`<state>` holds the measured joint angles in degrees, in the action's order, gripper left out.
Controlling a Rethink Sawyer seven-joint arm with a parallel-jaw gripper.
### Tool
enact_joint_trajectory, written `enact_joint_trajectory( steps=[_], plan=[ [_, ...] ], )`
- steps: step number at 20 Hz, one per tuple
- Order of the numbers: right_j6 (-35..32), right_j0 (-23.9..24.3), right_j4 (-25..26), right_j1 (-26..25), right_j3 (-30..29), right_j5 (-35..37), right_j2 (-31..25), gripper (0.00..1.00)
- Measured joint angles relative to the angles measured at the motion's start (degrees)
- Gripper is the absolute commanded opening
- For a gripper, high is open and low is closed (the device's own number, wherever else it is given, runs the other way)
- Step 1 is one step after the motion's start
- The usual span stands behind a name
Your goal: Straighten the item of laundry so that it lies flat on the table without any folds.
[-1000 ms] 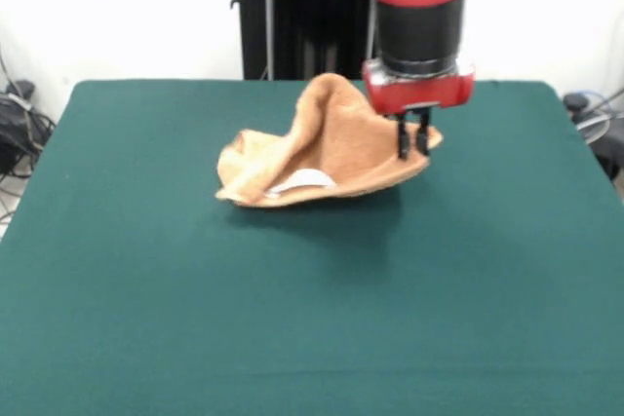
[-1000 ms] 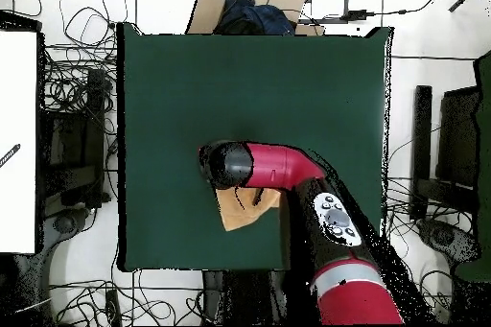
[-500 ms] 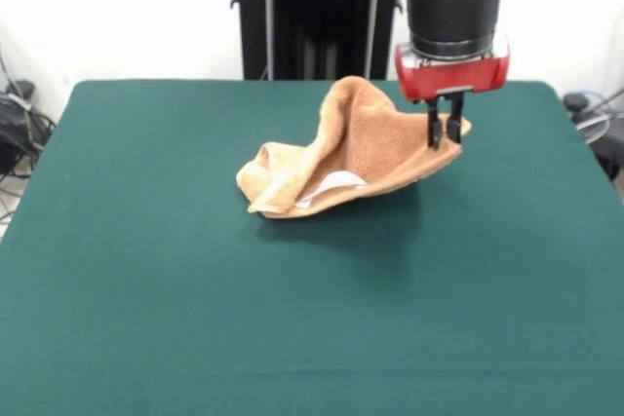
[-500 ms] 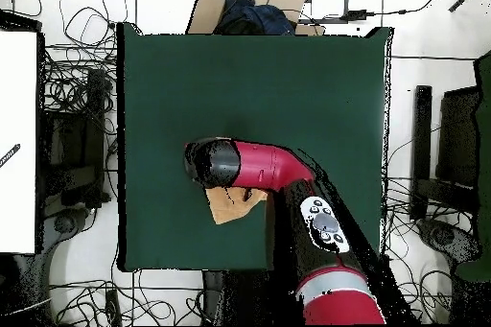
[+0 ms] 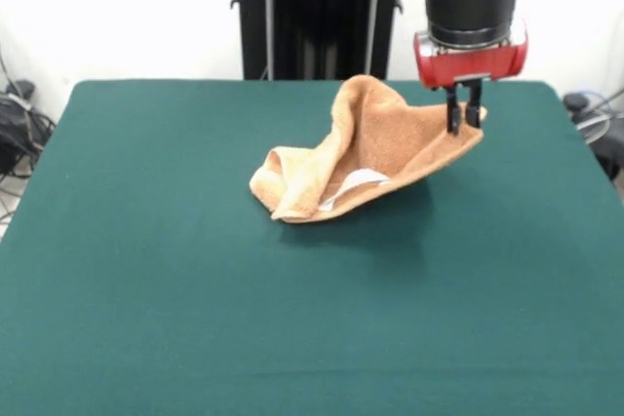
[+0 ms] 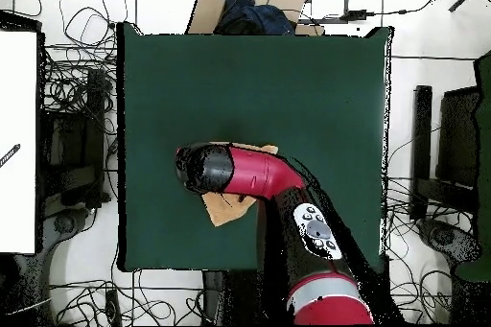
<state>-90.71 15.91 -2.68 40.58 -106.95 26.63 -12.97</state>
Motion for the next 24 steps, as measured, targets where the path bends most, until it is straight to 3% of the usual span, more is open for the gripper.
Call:
enact_joint_trajectory(
  steps=[4, 5, 24],
  plan=[
    [0.00, -0.01, -0.04, -0.45, -0.43, -0.75, -0.01, 0.00],
    [0.00, 0.00, -0.05, -0.77, -0.45, -1.48, -0.01, 1.00],
    [0.00, 0.49, -0.37, -1.67, -0.69, -3.75, -0.11, 1.00]
  ],
)
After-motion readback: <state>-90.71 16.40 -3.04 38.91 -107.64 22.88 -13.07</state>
